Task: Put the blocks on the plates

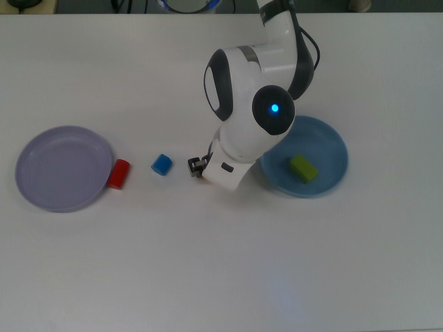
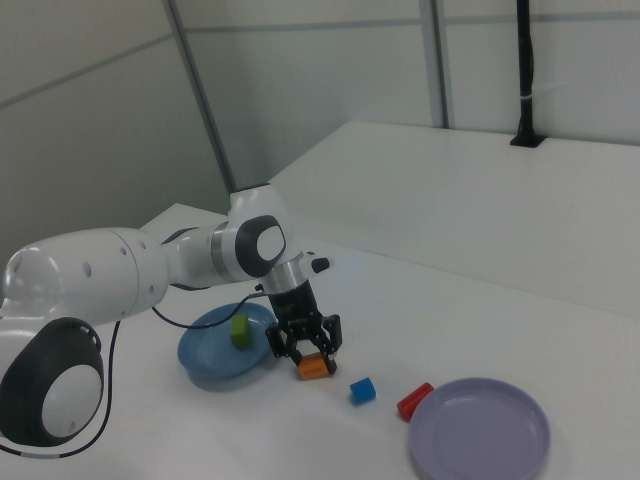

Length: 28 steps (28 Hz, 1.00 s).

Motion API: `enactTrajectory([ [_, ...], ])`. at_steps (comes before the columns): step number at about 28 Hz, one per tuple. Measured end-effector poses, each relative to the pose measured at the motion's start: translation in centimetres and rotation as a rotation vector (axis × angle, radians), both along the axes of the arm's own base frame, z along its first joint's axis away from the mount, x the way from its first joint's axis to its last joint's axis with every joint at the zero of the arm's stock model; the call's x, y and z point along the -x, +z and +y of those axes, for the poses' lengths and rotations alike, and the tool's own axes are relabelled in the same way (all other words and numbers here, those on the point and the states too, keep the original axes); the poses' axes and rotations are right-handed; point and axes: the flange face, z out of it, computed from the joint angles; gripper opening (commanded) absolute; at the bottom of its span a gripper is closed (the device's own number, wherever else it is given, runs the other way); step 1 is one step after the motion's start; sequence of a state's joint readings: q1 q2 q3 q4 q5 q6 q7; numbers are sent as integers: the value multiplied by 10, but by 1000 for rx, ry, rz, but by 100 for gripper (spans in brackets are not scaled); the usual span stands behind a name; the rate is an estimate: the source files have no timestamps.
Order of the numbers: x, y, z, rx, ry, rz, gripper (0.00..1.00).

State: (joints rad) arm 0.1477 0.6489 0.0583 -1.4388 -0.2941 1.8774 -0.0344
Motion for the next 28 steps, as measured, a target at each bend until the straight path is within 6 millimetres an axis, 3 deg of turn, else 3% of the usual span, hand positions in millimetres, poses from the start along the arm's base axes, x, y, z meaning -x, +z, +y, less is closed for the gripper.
enactTrajectory([
  [8, -3, 22, 9, -15, 11, -37, 0],
  [15, 6, 51, 61, -68, 64, -77, 0],
  [20, 11, 58, 79, -79, 80, -88, 0],
  [22, 12, 58, 83, -81, 86, -87, 10],
  [23, 12, 58, 84, -81, 87, -87, 20],
  [24, 12, 58, 84, -81, 88, -87, 38],
  [25, 12, 58, 84, -81, 88, -87, 82],
  [26, 12, 58, 84, -81, 88, -87, 98],
  [28, 12, 58, 83, -80, 86, -87, 100],
])
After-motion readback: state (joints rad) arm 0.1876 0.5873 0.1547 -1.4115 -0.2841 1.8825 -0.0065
